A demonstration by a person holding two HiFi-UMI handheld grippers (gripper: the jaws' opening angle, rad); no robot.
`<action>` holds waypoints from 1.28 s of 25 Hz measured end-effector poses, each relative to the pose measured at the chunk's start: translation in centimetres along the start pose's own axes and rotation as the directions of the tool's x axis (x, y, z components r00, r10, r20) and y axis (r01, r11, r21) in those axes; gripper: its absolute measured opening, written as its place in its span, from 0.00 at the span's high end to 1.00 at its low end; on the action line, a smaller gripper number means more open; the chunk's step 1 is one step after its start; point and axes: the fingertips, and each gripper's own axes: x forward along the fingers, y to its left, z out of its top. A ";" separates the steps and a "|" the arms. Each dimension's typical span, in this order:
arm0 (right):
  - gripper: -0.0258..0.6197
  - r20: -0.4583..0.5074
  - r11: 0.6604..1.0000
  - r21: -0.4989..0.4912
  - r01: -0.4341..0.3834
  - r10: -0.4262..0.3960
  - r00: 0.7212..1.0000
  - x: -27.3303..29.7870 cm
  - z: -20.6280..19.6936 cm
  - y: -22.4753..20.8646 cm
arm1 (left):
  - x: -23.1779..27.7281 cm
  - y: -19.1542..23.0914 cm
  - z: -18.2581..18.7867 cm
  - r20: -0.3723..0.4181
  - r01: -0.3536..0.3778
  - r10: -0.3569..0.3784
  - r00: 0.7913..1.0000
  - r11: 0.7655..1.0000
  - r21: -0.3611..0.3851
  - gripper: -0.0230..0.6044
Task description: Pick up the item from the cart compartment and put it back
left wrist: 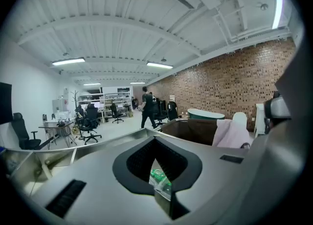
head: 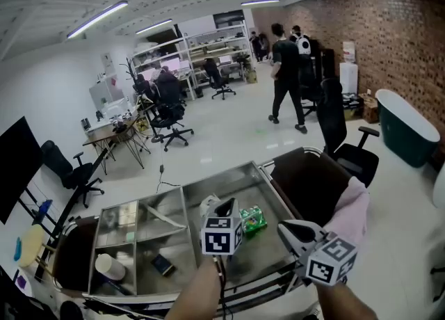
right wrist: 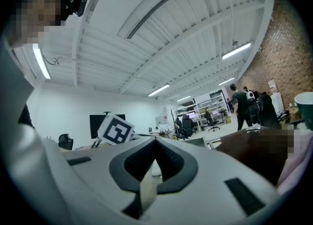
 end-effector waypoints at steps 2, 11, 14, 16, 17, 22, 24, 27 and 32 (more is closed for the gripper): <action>0.94 -0.001 1.000 0.001 -0.008 0.008 1.000 0.2 0.0 0.4 | -2.0 -0.6 0.4 0.037 0.024 -0.024 0.999 0.999 -0.026 0.96; 0.94 -0.023 0.998 -0.033 -0.044 0.043 0.999 1.1 -0.3 1.8 | -10.5 -2.2 0.9 0.160 0.027 -0.025 0.987 1.000 -0.010 0.96; 0.94 -0.030 0.997 -0.048 -0.058 0.057 0.998 1.3 -0.6 2.5 | -13.4 -2.8 0.5 0.195 0.030 -0.026 0.980 0.999 -0.017 0.96; 0.94 -0.027 0.997 -0.048 -0.058 0.057 0.998 1.3 -0.8 2.9 | -15.2 -3.0 -0.2 0.207 0.030 -0.023 0.978 0.999 -0.031 0.96; 0.94 -0.027 0.997 -0.048 -0.058 0.057 0.998 1.3 -1.0 3.0 | -16.0 -3.0 -0.7 0.207 0.028 -0.020 0.978 0.999 -0.037 0.96; 0.94 -0.044 0.997 -0.035 -0.069 0.068 0.997 1.2 -1.7 3.2 | -17.7 -2.8 -3.0 0.175 0.005 0.006 0.985 0.998 -0.063 0.96; 0.94 -0.054 0.997 -0.042 -0.068 0.065 0.996 1.1 -1.9 3.2 | -18.1 -2.3 -3.6 0.170 -0.006 0.018 0.985 0.997 -0.075 0.96; 0.94 -0.064 0.996 -0.055 -0.065 0.061 0.996 1.3 -2.2 3.3 | -18.2 -1.5 -3.9 0.170 -0.020 0.035 0.985 0.996 -0.087 0.96; 0.94 -0.078 0.995 -0.076 -0.070 0.064 0.995 1.6 -2.3 3.9 | -18.5 -1.8 -3.0 0.191 -0.017 0.031 0.981 0.997 -0.075 0.96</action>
